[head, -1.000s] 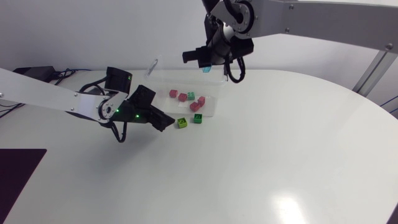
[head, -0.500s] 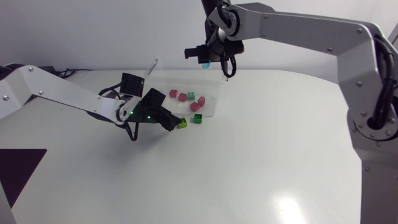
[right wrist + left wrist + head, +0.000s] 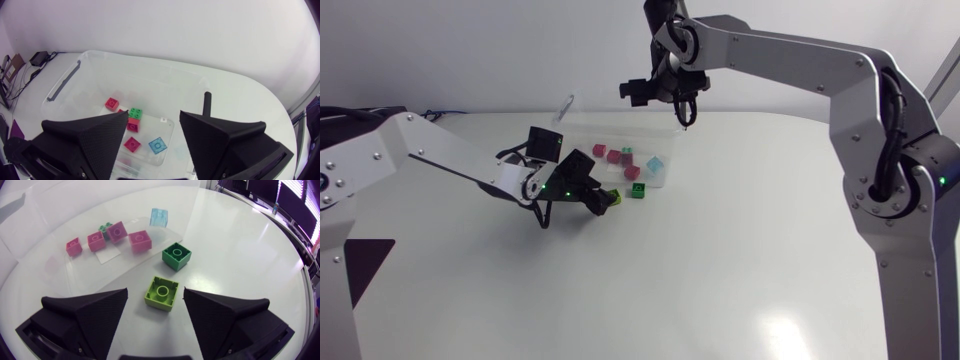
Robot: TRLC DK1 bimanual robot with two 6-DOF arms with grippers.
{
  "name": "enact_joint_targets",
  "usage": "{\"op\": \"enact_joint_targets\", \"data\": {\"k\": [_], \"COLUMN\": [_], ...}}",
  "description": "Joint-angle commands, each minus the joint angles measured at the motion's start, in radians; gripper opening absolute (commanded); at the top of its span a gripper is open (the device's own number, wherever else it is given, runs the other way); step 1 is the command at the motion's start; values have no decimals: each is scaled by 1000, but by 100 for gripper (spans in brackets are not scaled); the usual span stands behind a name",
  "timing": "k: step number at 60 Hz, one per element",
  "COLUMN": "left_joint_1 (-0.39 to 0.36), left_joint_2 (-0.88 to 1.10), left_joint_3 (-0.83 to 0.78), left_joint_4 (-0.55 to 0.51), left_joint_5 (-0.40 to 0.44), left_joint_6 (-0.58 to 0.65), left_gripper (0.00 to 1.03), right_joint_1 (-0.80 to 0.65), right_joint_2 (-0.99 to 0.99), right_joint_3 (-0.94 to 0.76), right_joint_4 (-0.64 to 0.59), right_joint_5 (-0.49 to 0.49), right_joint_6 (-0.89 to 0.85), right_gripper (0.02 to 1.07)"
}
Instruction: Place the duplo bricks in the container
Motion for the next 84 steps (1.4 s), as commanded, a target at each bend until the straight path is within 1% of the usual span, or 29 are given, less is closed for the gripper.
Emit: {"op": "enact_joint_targets", "data": {"k": [1, 4, 8, 10, 18, 23, 33, 35, 36, 40, 42, 43, 44, 55, 67, 75, 84], "left_joint_1": [-11, -13, -14, -14, -21, -33, -51, -57, -59, -67, -68, -68, -68, -73, -57, -25, 22], "left_joint_2": [38, 47, 58, 64, 75, 86, 89, 89, 90, 95, 97, 97, 97, 81, -32, -150, -288], "left_joint_3": [27, 29, 34, 35, 46, 55, 60, 58, 57, 58, 58, 57, 57, 46, -31, -95, -149], "left_joint_4": [13, 13, 14, 14, 19, 20, 25, 25, 25, 22, 20, 20, 20, -10, -24, -26, -44], "left_joint_5": [-6, -12, -12, -12, -12, -12, -12, -13, -13, -13, -13, -13, -13, -21, -20, -20, -4], "left_joint_6": [37, 43, 49, 52, 57, 60, 63, 66, 66, 66, 66, 66, 66, 64, 58, 43, 26], "left_gripper": [78, 78, 78, 78, 78, 78, 76, 70, 62, 40, 25, 21, 20, 19, 19, 19, 19], "right_joint_1": [7, 10, 16, 22, 39, 51, 65, 65, 67, 68, 67, 67, 68, 81, 96, 125, 153], "right_joint_2": [-53, -84, -135, -179, -294, -376, -475, -491, -497, -509, -512, -512, -512, -446, -327, -262, -184], "right_joint_3": [-60, -100, -177, -246, -434, -577, -779, -815, -832, -888, -913, -922, -933, -977, -925, -865, -760], "right_joint_4": [-10, -4, 18, 44, 113, 185, 280, 292, 300, 325, 338, 343, 349, 406, 426, 409, 346], "right_joint_5": [-5, -16, -23, -26, -31, -31, -31, -31, -31, -31, -31, -31, -31, -29, -29, -17, -5], "right_joint_6": [-8, -11, -20, -26, -31, -44, -64, -66, -69, -77, -78, -81, -83, -89, -67, -41, -14], "right_gripper": [94, 94, 97, 98, 98, 98, 98, 98, 98, 98, 98, 98, 98, 98, 98, 98, 98]}}
